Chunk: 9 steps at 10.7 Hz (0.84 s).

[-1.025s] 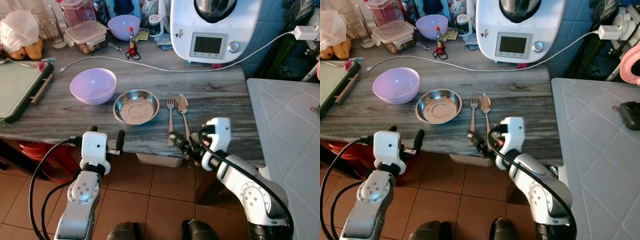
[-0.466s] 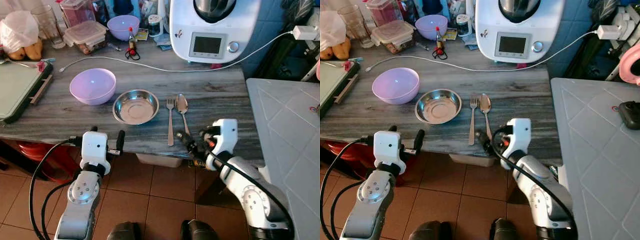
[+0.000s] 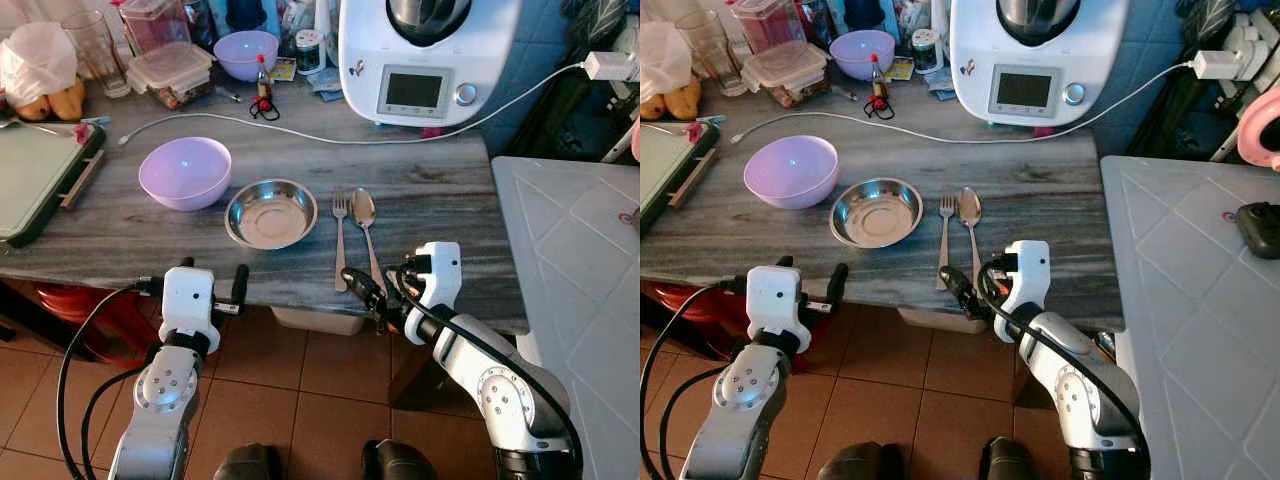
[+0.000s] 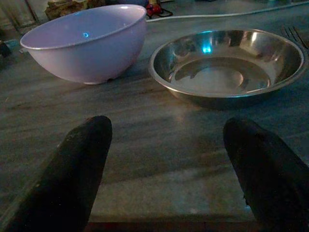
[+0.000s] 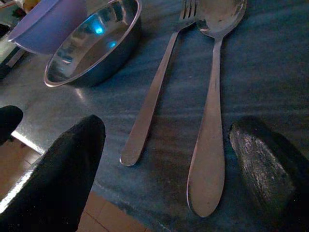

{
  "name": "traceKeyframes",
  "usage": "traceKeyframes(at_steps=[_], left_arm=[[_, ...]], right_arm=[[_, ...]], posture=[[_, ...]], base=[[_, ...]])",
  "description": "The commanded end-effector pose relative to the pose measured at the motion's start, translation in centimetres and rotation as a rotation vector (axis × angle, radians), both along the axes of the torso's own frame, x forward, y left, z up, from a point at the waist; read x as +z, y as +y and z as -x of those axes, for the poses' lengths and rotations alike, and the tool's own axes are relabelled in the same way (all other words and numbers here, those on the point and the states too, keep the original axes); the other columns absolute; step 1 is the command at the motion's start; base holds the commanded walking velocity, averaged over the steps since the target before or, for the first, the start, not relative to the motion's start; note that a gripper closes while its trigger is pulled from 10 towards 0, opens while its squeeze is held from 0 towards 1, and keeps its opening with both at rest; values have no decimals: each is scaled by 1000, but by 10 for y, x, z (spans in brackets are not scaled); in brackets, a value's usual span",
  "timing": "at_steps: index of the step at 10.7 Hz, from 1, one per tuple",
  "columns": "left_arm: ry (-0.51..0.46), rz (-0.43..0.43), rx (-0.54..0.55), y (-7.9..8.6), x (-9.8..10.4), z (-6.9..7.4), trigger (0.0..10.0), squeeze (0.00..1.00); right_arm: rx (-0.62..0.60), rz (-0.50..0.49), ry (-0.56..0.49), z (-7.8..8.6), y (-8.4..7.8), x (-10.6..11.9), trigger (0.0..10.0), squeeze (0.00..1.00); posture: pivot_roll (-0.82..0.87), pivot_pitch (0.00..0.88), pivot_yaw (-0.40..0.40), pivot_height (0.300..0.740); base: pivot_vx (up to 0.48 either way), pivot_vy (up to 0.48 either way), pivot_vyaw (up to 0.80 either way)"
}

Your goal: Setting the table

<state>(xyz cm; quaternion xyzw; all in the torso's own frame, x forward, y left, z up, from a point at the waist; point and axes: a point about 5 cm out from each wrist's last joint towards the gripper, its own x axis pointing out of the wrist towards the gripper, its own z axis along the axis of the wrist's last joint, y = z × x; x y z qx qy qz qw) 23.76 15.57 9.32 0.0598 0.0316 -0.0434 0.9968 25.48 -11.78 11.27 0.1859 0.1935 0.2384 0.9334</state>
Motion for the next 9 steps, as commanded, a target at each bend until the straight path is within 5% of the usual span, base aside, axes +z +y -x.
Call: traceKeyframes(at_steps=[1, 9], left_arm=[[1, -12, 2, 3, 2, 2, 10000, 0], [1, -9, 1, 1, 2, 1, 10000, 0]], right_arm=[[43, -19, 44, 2, 6, -6, 10000, 0], [145, -41, 24, 1, 16, -5, 10000, 0]], posture=[[-9, 107, 60, 740], [-6, 103, 57, 740]], base=[[0, 0, 0], [0, 0, 0]])
